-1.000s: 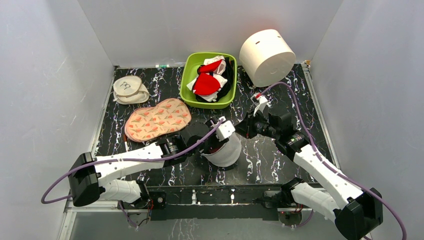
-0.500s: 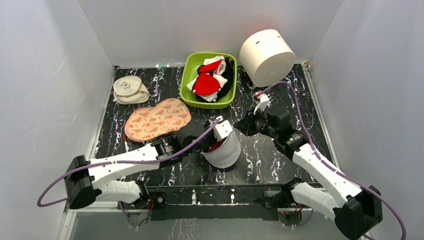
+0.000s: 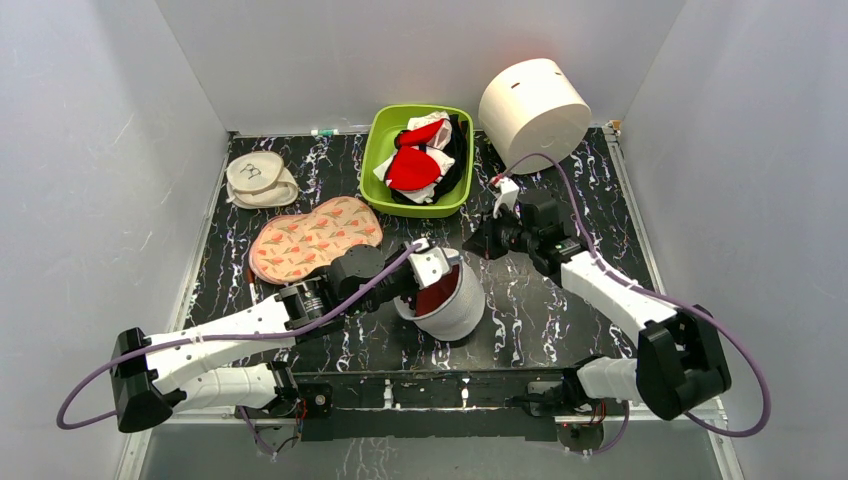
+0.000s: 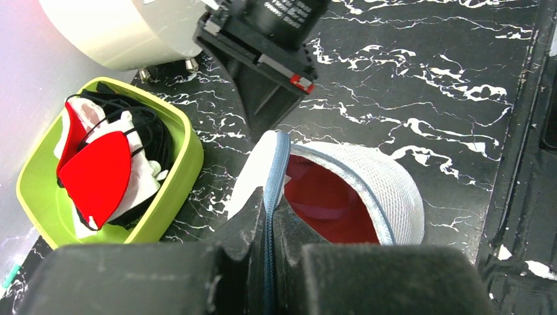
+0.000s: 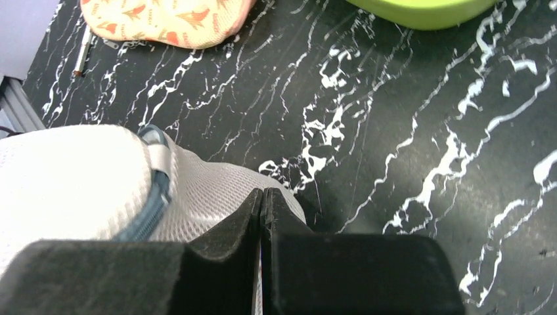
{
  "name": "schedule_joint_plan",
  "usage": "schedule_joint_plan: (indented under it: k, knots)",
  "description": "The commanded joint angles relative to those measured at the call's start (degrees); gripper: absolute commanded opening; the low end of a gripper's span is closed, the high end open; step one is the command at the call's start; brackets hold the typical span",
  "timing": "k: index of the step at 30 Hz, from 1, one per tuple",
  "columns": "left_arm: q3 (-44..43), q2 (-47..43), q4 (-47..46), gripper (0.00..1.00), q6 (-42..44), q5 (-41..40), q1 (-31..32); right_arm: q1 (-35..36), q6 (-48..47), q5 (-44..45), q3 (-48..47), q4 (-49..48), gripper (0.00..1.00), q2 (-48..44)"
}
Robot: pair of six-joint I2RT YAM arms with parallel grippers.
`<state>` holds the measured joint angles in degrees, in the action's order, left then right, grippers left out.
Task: Unzip the laundry bag and remove the bra
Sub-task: Unzip the laundry bag at the center of the board.
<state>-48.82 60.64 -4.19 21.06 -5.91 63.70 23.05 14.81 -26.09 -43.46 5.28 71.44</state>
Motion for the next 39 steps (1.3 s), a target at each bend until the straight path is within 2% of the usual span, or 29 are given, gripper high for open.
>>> schedule_joint_plan:
  k: [1,7,11,16,19,22,25,35,39]
  knots:
    - [-0.08,-1.75,-1.66,0.00,0.83,1.74,0.46,-0.35,-3.68,-5.87,-5.92,-4.29,0.00,1.80]
    - [0.11,-1.25,-2.20,0.00,0.86,-1.84,0.46,-0.42,-0.50,1.95,-6.16,2.04,0.01,-1.34]
    - [0.58,-1.24,-3.60,0.00,0.61,-5.48,0.48,-0.63,3.59,4.56,-1.77,3.91,0.19,-7.61]
    - [-1.42,0.89,-1.61,0.00,-1.70,-10.21,0.44,-0.64,8.99,4.01,0.77,9.30,0.49,-13.47]
    - [-5.35,4.34,3.03,0.00,-5.19,-15.37,0.46,0.14,10.10,1.80,0.04,13.95,0.60,-14.42]
    - [-9.88,9.09,8.02,0.00,-7.97,-18.80,0.46,0.62,10.79,6.11,-1.73,19.87,0.69,-16.97]
    - [-16.52,13.01,17.20,0.00,-14.43,-20.11,0.42,0.76,12.50,5.00,-1.29,19.98,0.78,-20.19]
    - [-36.91,22.68,48.80,0.00,-41.75,-16.60,-0.20,3.84,16.92,2.43,5.77,16.73,0.83,-20.35]
    - [-41.31,23.99,55.38,0.00,-50.41,-8.98,-3.72,5.14,15.10,4.36,5.33,19.24,0.84,-18.81]
